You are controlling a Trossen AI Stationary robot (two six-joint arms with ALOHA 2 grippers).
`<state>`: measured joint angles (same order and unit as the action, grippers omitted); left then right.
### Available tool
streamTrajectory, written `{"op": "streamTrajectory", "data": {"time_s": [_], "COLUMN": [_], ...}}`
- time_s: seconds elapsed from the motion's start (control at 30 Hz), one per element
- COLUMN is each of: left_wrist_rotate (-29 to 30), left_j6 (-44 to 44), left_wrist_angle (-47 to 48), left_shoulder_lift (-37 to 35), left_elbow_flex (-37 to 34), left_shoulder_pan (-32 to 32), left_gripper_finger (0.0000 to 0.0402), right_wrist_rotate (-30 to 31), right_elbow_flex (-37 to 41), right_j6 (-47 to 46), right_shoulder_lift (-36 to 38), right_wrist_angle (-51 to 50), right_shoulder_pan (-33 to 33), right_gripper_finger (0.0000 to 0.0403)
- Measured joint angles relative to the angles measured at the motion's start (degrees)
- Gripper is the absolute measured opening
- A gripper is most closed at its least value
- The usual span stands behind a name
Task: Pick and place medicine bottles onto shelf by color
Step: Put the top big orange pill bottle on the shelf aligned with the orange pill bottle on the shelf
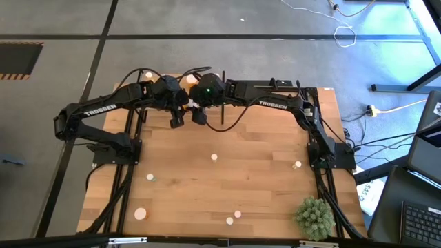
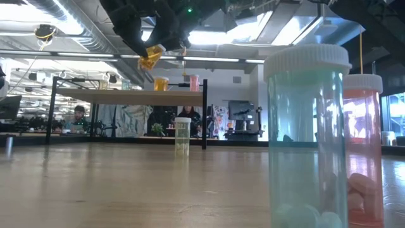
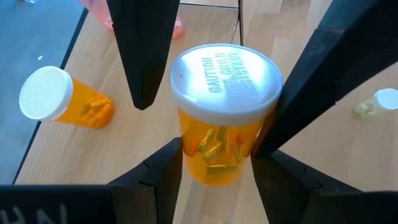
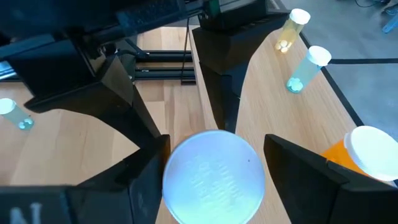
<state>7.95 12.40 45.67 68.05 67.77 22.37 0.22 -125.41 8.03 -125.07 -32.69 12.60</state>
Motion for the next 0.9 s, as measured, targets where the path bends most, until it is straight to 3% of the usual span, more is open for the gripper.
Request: {"op": "streamTrajectory", "data": {"time_s": [0.67, 0.9], "left_wrist_rotate": [0.3, 0.3], "left_j6": [-0.1, 0.0], "left_wrist_angle": [0.1, 0.3], "left_shoulder_lift": [0.0, 0.0], "left_elbow_flex": [0.0, 0.0], "left_shoulder_pan": [0.0, 0.0], "left_gripper_finger": [0.0174, 0.015], "right_wrist_rotate": [-0.2, -0.2], "right_elbow_flex": [0.0, 0.0], "right_j6": [0.0, 0.0], "right_shoulder_lift": [0.0, 0.0], "right_wrist_angle": [0.0, 0.0], "right_shoulder_pan": [0.0, 0.0], "right_gripper_finger": [0.0261, 0.0261]}}
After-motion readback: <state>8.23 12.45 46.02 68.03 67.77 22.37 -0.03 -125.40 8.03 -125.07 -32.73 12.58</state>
